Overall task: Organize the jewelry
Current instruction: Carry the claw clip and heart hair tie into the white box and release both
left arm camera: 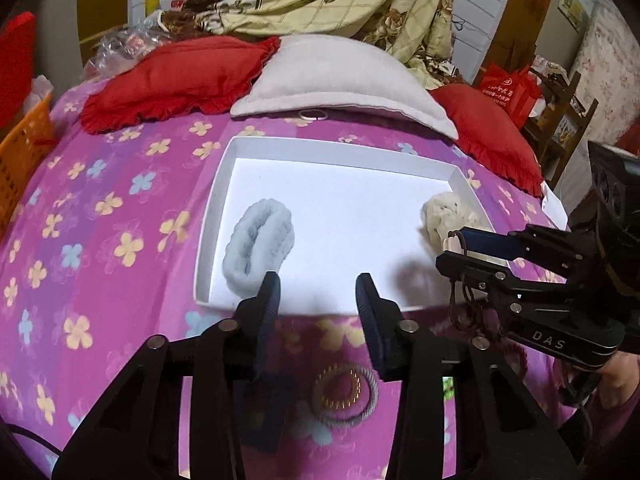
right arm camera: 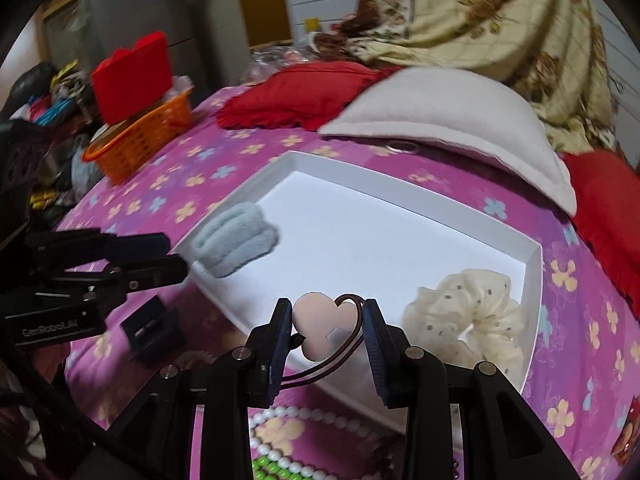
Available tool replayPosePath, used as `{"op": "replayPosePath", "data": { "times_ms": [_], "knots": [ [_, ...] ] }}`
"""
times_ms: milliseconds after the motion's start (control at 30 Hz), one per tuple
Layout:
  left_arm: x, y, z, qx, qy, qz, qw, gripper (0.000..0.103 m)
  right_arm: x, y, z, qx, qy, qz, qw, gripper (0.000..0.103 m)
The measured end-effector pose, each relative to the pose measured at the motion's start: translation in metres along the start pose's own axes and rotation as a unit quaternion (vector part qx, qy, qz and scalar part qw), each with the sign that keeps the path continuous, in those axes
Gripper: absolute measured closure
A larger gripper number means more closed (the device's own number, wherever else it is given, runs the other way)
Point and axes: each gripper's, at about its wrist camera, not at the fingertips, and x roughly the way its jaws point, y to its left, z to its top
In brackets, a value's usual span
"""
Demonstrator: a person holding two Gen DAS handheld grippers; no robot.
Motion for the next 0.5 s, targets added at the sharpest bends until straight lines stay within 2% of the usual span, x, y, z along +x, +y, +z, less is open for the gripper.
{"op": "replayPosePath", "data": {
  "times_ms": [133,167,200,233,267,367,500],
  "knots": [
    [-0.006,0.006,-0.002,0.004,0.003,-0.013,0.9999,0.065,-0.001,-0.002,-0.005,0.000,-0.002,0.011,1.000,0.069],
    [-0.010,0.007,-0.006,0.008,0.003,-0.016,0.9998,0.061,0.000,0.000,-0.007,-0.003,-0.001,0.012,1.000,0.069],
    [-0.014,0.009,-0.009,0.011,0.003,-0.017,0.9998,0.055,0.000,0.001,-0.009,-0.007,0.001,0.013,1.000,0.069],
    [-0.019,0.013,-0.016,0.014,0.003,-0.015,0.9998,0.039,0.001,0.003,-0.011,-0.011,0.004,0.013,1.000,0.069],
    [-0.022,0.017,-0.021,0.015,0.002,-0.011,0.9998,0.029,0.002,0.006,-0.014,-0.015,0.006,0.014,1.000,0.069],
    [-0.028,0.028,-0.042,0.022,0.008,0.001,0.9997,0.026,0.004,0.010,-0.019,-0.020,0.011,0.018,1.000,0.069],
    [-0.017,0.025,-0.066,0.056,0.039,0.008,0.9977,0.025,0.009,0.013,-0.021,-0.016,0.018,0.021,0.999,0.069]
  ]
}}
